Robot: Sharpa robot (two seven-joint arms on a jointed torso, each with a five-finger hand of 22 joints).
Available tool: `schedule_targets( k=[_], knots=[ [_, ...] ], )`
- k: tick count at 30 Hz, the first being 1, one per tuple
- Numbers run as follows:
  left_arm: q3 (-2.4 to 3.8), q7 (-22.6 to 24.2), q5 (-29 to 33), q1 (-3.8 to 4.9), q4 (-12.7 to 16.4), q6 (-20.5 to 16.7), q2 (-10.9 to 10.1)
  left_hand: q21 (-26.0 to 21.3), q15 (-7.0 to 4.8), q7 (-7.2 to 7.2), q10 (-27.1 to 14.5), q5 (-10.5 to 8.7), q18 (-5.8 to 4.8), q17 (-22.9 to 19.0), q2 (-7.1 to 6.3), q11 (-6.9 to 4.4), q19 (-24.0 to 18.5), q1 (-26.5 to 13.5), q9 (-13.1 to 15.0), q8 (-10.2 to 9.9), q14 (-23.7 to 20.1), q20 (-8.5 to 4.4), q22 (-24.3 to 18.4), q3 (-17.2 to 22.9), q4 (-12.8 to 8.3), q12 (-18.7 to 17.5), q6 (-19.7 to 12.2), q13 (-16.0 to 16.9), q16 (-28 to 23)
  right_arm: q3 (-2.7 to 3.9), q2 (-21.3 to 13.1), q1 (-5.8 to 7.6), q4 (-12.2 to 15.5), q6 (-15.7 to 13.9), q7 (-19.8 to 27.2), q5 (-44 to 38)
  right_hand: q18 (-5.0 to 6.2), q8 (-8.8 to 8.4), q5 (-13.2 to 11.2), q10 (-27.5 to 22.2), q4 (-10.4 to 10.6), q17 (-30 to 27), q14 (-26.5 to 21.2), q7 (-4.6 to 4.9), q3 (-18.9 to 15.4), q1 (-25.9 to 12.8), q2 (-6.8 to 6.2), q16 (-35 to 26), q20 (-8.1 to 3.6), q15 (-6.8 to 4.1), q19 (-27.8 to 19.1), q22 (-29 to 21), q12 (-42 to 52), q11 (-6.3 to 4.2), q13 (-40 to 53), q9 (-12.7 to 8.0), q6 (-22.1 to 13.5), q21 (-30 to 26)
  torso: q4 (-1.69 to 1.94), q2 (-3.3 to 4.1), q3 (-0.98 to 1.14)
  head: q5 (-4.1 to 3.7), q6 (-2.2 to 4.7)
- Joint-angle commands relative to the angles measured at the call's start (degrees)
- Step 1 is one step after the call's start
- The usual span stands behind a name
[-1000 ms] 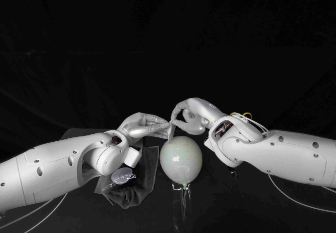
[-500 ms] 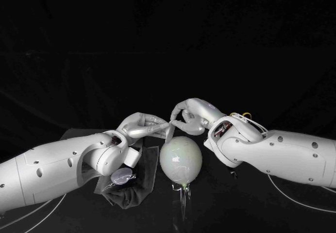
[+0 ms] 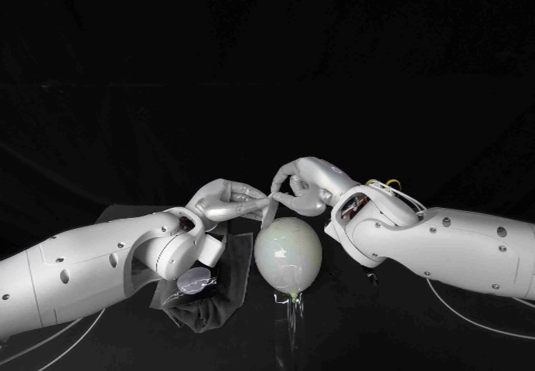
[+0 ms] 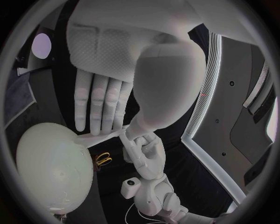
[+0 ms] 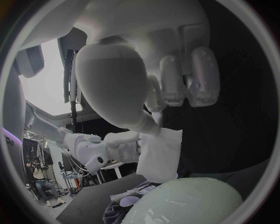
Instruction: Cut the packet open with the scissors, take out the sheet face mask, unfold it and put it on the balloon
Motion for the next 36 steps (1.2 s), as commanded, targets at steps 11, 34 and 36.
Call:
schedule_targets(
  k=[11,34,36],
  knots=[
    [0.07,0.9,0.3,0.08,0.0,-0.6,0.2,0.0,-0.84,-1.36,2.4,0.11,0.85,1.2,7.42,-1.20,1.5,3.9,0.7,1.1,2.1,-0.50,0.1,3.4,-1.0,0.8,2.6,0.2,1.1,0.04,0.2,0.03,-0.1,1.3,-0.2,-0.9,-0.80,1.34,0.2,0.7,0.0,15.1,6.1,0.02,0.3,0.2,0.66,0.2,-0.13,-0.40,6.2,15.1,0.3,0.02,6.8,1.4,0.4,0.3,0.01,0.00,0.00,-0.07,0.16],
    [0.07,0.9,5.2,0.07,0.5,1.7,0.1,1.2,-1.92,-2.10,5.1,0.15,0.75,2.3,9.66,-2.12,2.3,3.6,3.2,3.0,4.3,-1.42,0.7,5.3,-2.6,1.3,2.1,0.5,1.6,0.01,0.3,0.03,-0.2,1.1,2.2,0.3,-0.74,-0.21,0.1,-1.8,0.3,15.1,6.1,0.78,-0.4,-1.4,-0.83,0.2,0.10,0.02,6.1,15.0,-4.6,0.64,3.9,0.8,-2.6,0.0,-0.01,0.00,0.02,-0.03,-0.03],
    [0.07,0.9,6.3,0.07,0.5,1.8,0.1,1.3,-1.95,-2.14,5.2,0.16,0.69,2.4,9.50,-2.16,2.2,3.4,3.4,3.2,4.3,-1.45,0.8,5.6,-2.9,1.3,2.1,0.5,1.5,0.00,0.2,0.03,-0.1,1.0,2.6,0.5,-0.77,-1.21,0.1,-1.7,0.6,15.1,6.1,1.33,-1.1,-1.9,-1.18,0.2,0.31,0.36,6.2,15.0,-4.3,1.06,4.1,0.3,-3.6,0.1,-0.01,0.01,0.01,-0.02,0.01]
  ],
)
